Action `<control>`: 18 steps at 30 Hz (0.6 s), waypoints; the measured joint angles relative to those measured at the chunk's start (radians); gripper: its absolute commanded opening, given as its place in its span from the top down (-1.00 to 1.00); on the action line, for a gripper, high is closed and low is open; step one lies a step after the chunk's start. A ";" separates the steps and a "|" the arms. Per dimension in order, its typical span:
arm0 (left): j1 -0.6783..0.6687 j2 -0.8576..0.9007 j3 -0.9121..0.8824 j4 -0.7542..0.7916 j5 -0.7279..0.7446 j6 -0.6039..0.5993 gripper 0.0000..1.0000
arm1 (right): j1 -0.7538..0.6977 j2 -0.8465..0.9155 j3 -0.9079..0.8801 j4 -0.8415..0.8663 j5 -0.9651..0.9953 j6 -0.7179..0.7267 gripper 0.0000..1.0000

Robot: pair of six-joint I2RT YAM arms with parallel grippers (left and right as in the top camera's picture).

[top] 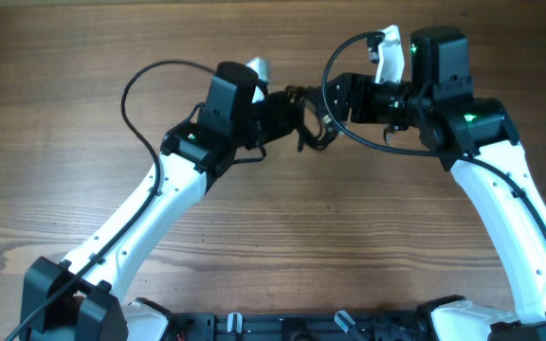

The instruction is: Untangle cables

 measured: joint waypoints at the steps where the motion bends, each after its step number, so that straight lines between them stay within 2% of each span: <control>1: 0.000 0.000 0.000 0.032 0.039 0.021 0.92 | 0.000 0.000 0.000 0.010 -0.007 0.001 -0.36; 5: 0.004 0.001 0.000 0.076 0.144 0.133 0.92 | -0.001 0.000 0.000 0.071 -0.035 0.028 -0.33; 9: 0.040 0.001 0.000 0.078 0.234 0.216 0.92 | -0.008 0.000 0.000 0.114 -0.071 0.063 -0.19; 14: 0.113 0.002 0.000 0.101 0.274 0.258 0.92 | -0.021 0.000 0.000 0.120 -0.085 0.119 0.07; 18: 0.138 0.002 0.000 0.173 0.306 0.269 0.92 | -0.021 0.000 0.000 0.113 -0.080 0.163 0.15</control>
